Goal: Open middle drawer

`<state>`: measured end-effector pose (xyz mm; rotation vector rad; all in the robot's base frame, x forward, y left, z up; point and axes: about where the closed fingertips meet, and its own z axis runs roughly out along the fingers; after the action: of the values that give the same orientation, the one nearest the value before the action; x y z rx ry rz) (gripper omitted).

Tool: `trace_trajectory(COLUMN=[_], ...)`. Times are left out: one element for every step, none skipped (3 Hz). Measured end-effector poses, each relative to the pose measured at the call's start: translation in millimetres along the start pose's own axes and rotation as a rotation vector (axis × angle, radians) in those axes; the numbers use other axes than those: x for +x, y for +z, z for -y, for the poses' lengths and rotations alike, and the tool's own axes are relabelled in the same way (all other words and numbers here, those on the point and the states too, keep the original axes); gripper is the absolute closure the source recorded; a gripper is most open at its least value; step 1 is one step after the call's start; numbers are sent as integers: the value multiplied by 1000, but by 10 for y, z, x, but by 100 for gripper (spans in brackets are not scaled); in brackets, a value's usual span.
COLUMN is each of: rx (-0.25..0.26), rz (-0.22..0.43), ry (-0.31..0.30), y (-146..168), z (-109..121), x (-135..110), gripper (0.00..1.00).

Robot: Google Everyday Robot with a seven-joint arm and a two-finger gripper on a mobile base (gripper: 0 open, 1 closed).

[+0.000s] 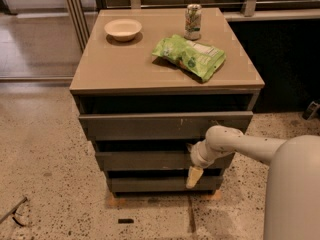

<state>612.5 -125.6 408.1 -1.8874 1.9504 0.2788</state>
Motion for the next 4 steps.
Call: trace_trajectory(rx=[-41,-99,-149,-212], rz=[6,11,22,37], ry=[25,52,71,99], y=[-40,-150,-260,-357], z=[-127,-333,-528,-775], x=[-25,-81,-109,-95], gripper=[0,0,0,0])
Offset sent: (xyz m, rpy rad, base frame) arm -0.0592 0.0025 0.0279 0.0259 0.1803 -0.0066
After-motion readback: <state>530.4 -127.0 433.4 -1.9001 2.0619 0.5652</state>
